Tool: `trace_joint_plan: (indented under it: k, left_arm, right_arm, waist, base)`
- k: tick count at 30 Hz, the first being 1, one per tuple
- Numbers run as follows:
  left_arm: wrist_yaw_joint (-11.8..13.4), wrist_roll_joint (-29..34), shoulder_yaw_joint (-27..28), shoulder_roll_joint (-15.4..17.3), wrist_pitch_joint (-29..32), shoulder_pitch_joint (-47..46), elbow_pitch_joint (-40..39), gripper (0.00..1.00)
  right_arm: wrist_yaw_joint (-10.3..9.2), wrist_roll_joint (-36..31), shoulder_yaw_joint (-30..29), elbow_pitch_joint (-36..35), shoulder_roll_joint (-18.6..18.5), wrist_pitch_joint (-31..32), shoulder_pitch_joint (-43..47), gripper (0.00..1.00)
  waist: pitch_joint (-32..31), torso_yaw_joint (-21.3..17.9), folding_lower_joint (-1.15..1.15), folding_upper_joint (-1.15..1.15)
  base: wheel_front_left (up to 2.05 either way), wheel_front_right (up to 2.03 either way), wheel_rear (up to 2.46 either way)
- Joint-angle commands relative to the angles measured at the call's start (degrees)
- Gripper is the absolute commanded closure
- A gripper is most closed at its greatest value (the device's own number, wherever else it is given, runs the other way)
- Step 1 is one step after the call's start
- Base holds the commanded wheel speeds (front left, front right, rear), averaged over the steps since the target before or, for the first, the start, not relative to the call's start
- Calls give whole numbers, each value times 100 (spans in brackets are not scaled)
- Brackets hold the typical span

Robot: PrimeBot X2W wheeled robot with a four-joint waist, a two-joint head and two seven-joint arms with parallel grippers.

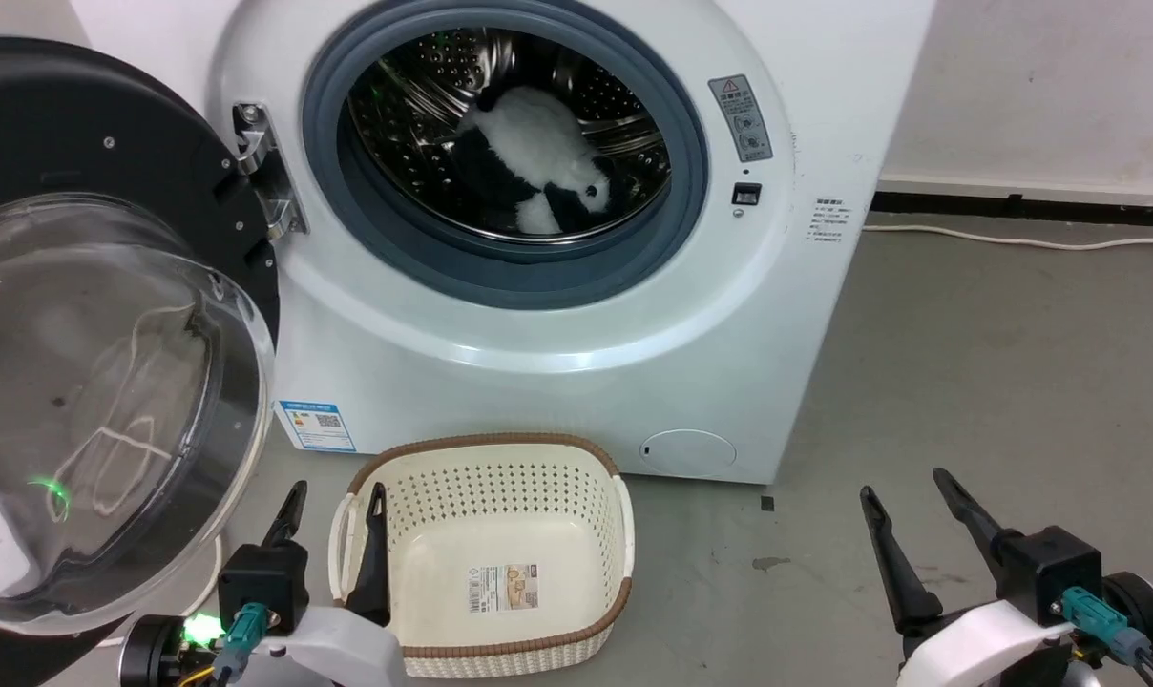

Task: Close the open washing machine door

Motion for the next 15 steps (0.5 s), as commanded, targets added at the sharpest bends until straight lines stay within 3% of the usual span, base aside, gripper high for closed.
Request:
trace_joint_plan:
  k: [1,15]
  left_arm:
    - [-1,-31,-3,0,-53,21,-1,0]
    - [-21,-80,-14,19,-244,93,25,0]
  right_arm:
    - [1,51,-14,-14,1,-70,16,0]
    - [1,85,123,13,2,-261,83,0]
  waist:
    - [-2,24,0,0]
    - [-55,556,0,0]
  base:
    - [0,0,0]
    - [0,0,0]
